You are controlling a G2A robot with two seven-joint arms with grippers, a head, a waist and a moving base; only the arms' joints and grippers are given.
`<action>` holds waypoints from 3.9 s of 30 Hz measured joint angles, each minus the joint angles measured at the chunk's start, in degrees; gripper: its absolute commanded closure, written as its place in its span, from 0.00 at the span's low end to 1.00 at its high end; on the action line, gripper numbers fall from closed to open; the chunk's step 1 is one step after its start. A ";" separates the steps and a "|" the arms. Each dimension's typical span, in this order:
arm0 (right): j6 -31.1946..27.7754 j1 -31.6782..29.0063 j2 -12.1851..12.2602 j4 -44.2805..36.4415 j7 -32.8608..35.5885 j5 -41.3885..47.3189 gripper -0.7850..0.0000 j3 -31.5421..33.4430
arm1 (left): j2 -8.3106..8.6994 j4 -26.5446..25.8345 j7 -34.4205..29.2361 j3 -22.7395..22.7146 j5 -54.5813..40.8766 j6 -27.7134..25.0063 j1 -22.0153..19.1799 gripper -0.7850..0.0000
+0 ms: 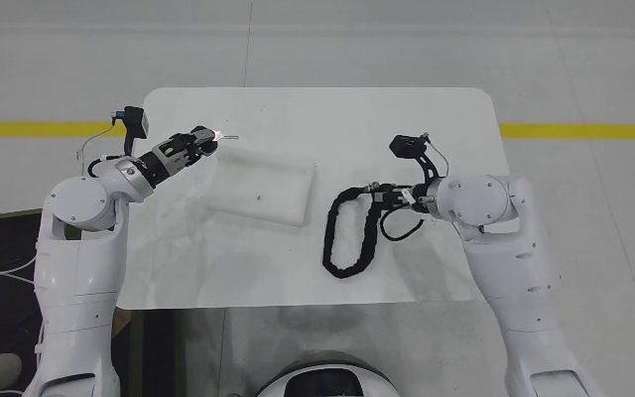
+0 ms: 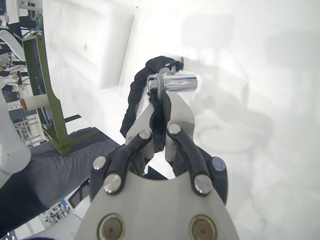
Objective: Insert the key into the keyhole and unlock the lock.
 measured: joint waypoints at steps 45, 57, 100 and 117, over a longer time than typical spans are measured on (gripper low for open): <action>-2.38 2.74 -4.49 4.46 11.27 -30.03 0.58 -11.99 | 0.00 0.00 0.00 0.00 0.00 0.00 0.00 1.00; -2.73 1.40 -5.29 2.60 11.27 -31.53 1.00 -10.68 | 0.00 0.00 0.00 0.00 0.00 0.00 0.00 1.00; -13.18 2.04 -4.38 9.27 3.80 11.58 1.00 4.62 | 0.00 0.00 0.00 0.00 0.00 0.00 0.00 1.00; -14.77 10.50 -2.72 16.64 10.64 -20.27 1.00 -4.24 | 0.00 0.00 0.00 0.00 0.00 0.00 0.00 1.00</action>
